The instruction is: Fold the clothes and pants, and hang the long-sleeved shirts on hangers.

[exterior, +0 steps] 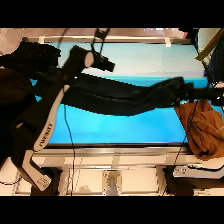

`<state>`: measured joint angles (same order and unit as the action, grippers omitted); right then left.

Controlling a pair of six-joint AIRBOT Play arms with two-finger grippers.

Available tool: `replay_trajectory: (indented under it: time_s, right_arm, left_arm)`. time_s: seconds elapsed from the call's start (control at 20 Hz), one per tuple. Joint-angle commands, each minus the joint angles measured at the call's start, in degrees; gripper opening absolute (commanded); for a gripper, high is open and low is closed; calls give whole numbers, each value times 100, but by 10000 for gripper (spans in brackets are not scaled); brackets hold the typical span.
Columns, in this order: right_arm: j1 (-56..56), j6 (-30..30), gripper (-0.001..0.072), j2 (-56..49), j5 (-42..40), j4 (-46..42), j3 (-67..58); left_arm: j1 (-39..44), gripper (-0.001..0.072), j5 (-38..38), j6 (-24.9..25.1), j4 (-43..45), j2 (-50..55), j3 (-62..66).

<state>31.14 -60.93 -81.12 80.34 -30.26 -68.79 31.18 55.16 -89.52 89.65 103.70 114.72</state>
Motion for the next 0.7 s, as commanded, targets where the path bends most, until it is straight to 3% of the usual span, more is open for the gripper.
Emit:
replay_trajectory:
  time_s: [0.0, 0.15, 0.3, 0.45, 0.65]
  right_arm:
    - [-496, -667, 42, 527, -26, 133, -599]
    - [-1373, -1237, 42, 522, -367, -345, -918]
    - [-2225, -1655, 42, 503, -1231, -898, -981]
    - [-2955, -2267, 41, 337, -1805, -1515, -981]
    - [-3893, -2544, 41, -114, -2579, -1539, -1001]
  left_arm:
    - [367, 23, 68, 2, -1034, 632, -2]
    - [656, 23, 63, 2, -1692, 1198, -2]
    - [756, 23, 68, 0, -1679, 1419, 0]
    - [332, 23, 343, 0, -1510, 925, 13]
    - [-614, 24, 1167, 17, -675, -234, 11]
